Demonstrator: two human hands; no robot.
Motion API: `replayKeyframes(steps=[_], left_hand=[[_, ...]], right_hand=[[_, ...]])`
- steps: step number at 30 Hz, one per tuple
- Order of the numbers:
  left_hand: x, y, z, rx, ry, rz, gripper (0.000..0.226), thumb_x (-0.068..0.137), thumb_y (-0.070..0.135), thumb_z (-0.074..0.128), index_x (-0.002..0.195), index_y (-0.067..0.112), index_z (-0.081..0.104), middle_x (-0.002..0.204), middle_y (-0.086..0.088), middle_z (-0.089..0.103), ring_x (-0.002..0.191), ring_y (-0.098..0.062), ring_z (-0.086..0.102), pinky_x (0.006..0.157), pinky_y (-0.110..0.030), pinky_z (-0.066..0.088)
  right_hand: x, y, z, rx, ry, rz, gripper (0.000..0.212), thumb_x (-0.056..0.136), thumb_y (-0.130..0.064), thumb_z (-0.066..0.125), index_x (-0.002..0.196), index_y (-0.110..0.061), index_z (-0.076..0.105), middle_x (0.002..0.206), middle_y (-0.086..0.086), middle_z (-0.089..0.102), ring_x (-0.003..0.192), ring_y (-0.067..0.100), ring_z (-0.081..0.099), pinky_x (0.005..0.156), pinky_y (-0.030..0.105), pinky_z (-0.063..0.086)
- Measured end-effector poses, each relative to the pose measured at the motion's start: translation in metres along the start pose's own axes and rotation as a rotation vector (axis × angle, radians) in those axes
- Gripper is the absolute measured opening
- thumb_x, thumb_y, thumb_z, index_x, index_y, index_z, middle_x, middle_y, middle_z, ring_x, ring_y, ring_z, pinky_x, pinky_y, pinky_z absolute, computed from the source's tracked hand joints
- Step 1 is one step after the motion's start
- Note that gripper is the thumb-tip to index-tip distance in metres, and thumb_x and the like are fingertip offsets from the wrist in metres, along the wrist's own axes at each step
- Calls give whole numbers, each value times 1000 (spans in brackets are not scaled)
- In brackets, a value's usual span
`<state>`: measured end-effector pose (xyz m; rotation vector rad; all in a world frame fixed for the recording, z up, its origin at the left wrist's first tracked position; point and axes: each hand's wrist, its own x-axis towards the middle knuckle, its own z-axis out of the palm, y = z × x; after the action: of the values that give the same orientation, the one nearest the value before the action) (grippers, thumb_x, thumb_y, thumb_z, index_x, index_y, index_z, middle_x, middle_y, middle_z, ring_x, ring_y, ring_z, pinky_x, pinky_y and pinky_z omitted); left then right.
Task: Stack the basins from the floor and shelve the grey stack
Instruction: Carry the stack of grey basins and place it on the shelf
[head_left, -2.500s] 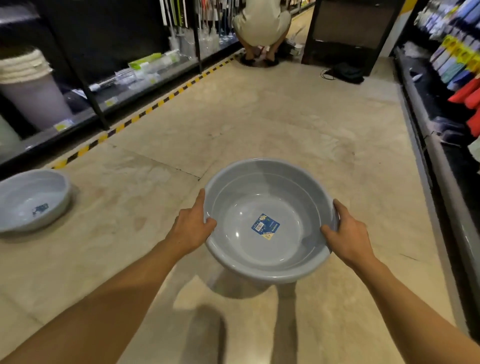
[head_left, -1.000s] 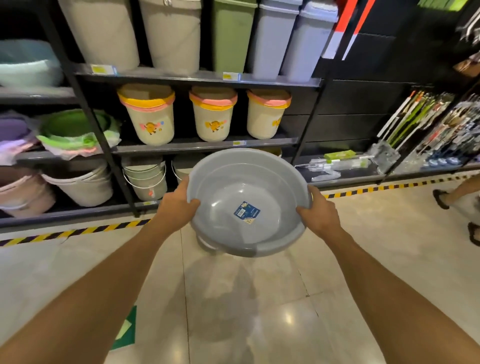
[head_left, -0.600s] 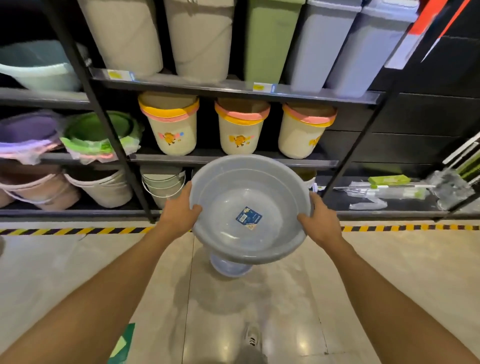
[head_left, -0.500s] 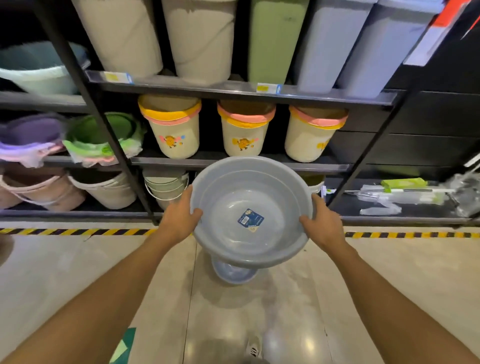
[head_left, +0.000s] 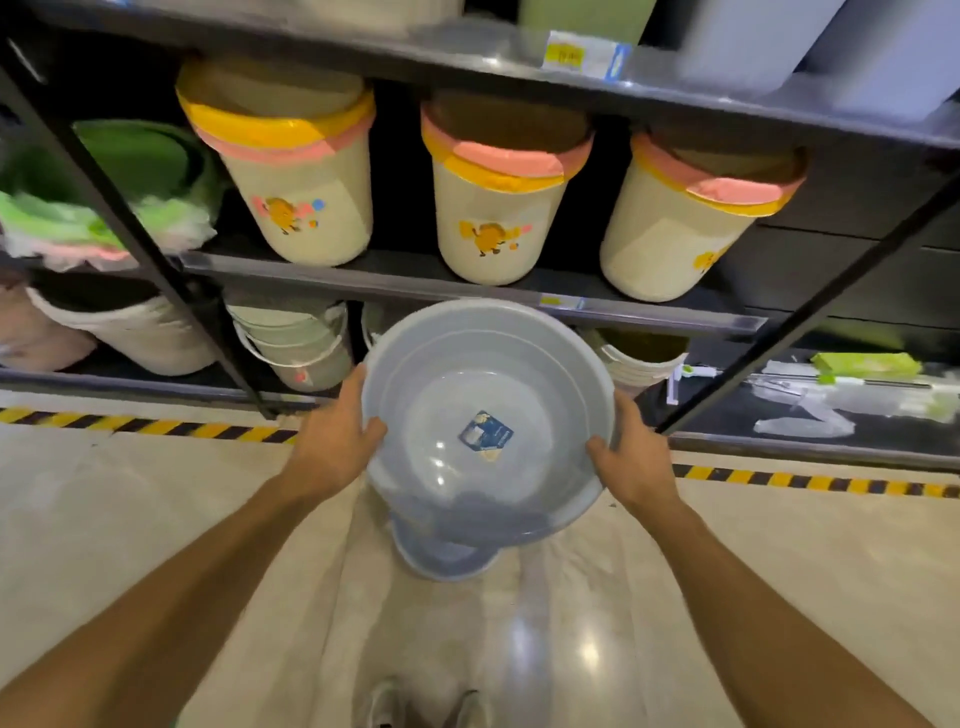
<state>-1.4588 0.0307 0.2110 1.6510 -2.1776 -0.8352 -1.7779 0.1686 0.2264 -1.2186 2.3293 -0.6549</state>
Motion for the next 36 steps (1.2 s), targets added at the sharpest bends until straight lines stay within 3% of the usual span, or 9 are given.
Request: replayKeyframes(steps=[3,8,11,15,19,24,28,33,36], left_hand=[[27,-48,69,-9,57,-3,73,94,27,58,156,33,20,109,-16,67,93,-42,63,74,-38,37],[55,-139,192,-60,61,-4,71,95,30,55,155,38,19,115,-6,65,89,-33,62,74,-39,43],[64,-195,267,-61,65,-8,69,97,31,54,155,38,16,106,5,57,82,-21,54,74,-36,46],[77,-271,356,-58,7,-120,67,99,33,52,154,38,13,119,-2,65,90,-23,62,85,-45,55],[84,-324,417,-4,-39,-144,66,99,28,48,155,33,12,107,-8,68,85,-26,64,81,-42,56],[83,-357,462,20,-75,-147,67,98,27,49,153,30,12,106,-10,67,88,-28,65,80,-42,55],[77,-366,485,39,-94,-159,67,98,28,48,153,31,10,99,-10,62,81,-24,62,71,-38,52],[78,-364,492,199,-106,-223,64,98,29,46,154,27,13,120,-13,49,86,-25,47,75,-37,40],[90,-361,493,177,-156,-255,72,97,25,49,156,27,8,133,-17,45,104,-33,54,87,-43,46]], right_hand=[[31,42,56,-14,-10,-31,63,85,-23,59,142,-33,34,114,8,66,95,34,64,79,50,56],[76,135,179,-38,4,-36,66,81,-26,59,142,-36,36,111,11,69,95,40,62,79,47,53],[97,192,266,-41,48,-42,69,82,-24,61,146,-34,36,108,10,69,91,39,63,73,39,47],[118,256,368,-91,54,-26,68,84,-28,60,145,-40,33,96,6,70,75,29,57,66,37,46],[128,302,442,-224,37,2,67,87,-36,58,147,-40,28,96,5,69,87,36,63,71,42,52],[133,348,500,-215,55,-9,68,88,-32,59,148,-36,27,103,11,70,85,39,64,69,42,51],[128,371,519,-227,63,-1,68,88,-29,60,149,-30,31,103,15,71,85,41,65,70,43,51],[122,372,525,-264,64,19,65,91,-32,58,149,-30,29,98,12,71,80,36,65,65,39,49],[127,370,524,-297,27,37,65,90,-34,58,145,-32,26,89,5,63,74,31,59,63,38,49]])
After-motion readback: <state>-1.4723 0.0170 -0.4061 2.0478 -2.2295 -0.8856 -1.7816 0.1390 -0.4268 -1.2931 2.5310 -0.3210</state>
